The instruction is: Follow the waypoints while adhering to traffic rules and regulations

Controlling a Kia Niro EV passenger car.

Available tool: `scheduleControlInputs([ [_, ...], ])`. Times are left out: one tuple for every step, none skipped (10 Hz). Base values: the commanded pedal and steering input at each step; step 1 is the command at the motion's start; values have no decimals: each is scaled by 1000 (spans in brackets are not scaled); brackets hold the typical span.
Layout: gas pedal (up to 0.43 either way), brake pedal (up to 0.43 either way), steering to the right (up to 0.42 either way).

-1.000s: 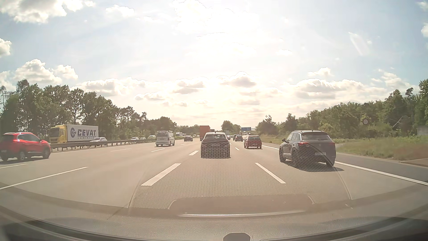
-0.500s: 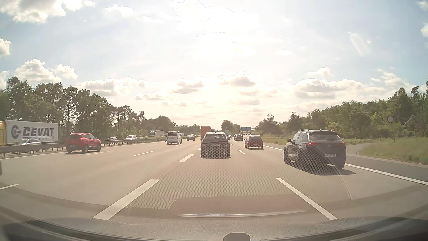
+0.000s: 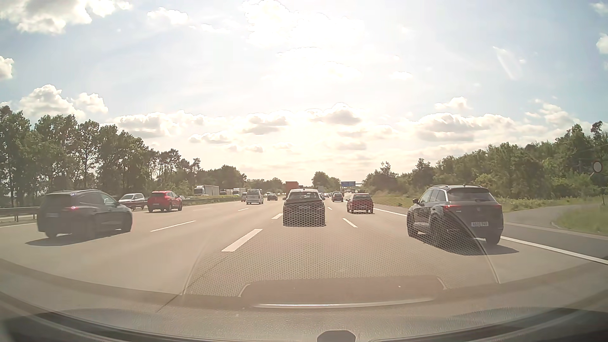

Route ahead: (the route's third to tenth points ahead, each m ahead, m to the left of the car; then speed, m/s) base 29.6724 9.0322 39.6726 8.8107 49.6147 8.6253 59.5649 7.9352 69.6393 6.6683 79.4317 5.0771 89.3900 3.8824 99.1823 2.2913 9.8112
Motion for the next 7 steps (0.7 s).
scheduleControlInputs([
  [67,0,3],
  [79,0,3],
  [79,0,3],
  [79,0,3],
  [79,0,3],
  [79,0,3],
  [79,0,3],
])
